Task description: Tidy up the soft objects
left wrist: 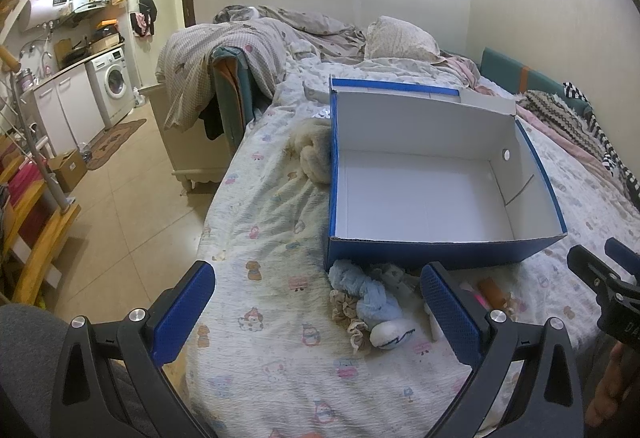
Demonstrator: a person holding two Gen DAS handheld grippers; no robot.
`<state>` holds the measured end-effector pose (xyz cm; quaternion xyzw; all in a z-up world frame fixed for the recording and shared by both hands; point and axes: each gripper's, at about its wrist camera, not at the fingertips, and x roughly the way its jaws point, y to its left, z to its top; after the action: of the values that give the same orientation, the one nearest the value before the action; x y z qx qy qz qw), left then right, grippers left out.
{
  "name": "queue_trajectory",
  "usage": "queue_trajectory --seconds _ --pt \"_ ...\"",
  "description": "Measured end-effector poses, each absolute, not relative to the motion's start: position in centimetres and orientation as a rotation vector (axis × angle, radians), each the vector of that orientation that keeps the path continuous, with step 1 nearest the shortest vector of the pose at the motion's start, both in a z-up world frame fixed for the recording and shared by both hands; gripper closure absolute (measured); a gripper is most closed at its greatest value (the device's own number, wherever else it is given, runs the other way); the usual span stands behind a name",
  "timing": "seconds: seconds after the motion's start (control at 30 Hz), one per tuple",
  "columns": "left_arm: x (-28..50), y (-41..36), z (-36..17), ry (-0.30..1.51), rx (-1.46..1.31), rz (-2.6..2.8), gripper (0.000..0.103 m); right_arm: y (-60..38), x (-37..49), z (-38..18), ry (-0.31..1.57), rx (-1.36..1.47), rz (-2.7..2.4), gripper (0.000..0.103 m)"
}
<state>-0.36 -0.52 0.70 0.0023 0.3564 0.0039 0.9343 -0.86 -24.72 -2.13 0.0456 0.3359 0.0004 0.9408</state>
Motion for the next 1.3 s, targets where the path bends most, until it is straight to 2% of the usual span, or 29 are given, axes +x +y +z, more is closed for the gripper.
queue_trajectory --seconds 1.3 --pt "-0.44 -0.43 0.82 0.726 0.003 0.010 0.000 -24.51 -0.89 -2.04 0.679 0.081 -0.013 0.000"
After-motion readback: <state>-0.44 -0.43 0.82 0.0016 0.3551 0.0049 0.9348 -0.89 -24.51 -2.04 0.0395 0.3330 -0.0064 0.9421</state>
